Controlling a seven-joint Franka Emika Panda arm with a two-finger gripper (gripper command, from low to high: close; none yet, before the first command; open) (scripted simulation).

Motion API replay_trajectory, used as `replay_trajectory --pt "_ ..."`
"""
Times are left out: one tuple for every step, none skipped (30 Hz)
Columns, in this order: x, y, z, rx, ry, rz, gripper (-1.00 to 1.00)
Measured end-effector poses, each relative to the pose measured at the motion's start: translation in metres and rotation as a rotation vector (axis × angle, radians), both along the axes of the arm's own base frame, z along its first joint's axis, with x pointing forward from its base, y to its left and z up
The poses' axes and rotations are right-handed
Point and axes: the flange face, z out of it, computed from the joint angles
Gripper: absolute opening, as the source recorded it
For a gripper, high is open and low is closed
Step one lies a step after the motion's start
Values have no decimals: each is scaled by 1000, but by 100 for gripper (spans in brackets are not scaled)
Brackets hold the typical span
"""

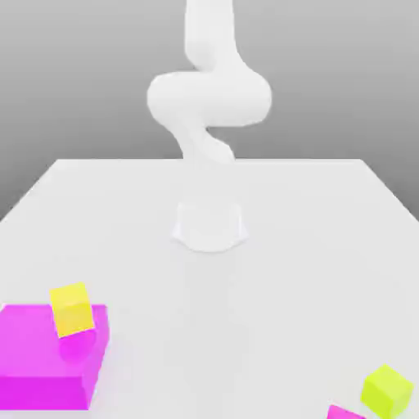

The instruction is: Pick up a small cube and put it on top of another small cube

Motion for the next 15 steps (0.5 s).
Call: replay_trajectory --pt "13 7 -13 -9 27 16 0" --pt "26 15 -27 -18 53 32 0" --pt "37 22 -40 -26 78 48 0" --pt "48 30 -54 -35 102 64 0" --pt "58 38 -68 -43 127 81 0" --pt "67 46 -83 -51 151 97 0" --pt "76 54 -97 -60 176 114 0" --pt "84 62 -113 -68 200 131 0" --pt "92 71 -128 -76 224 148 0" --pt "99 79 -144 -84 248 166 0" --pt "105 88 -160 -92 272 184 0" --pt "110 97 -177 -100 296 202 0" --pt "115 105 -193 -108 319 220 0" --pt "119 114 -210 -116 343 239 0" --pt "123 123 -228 -124 367 257 0"
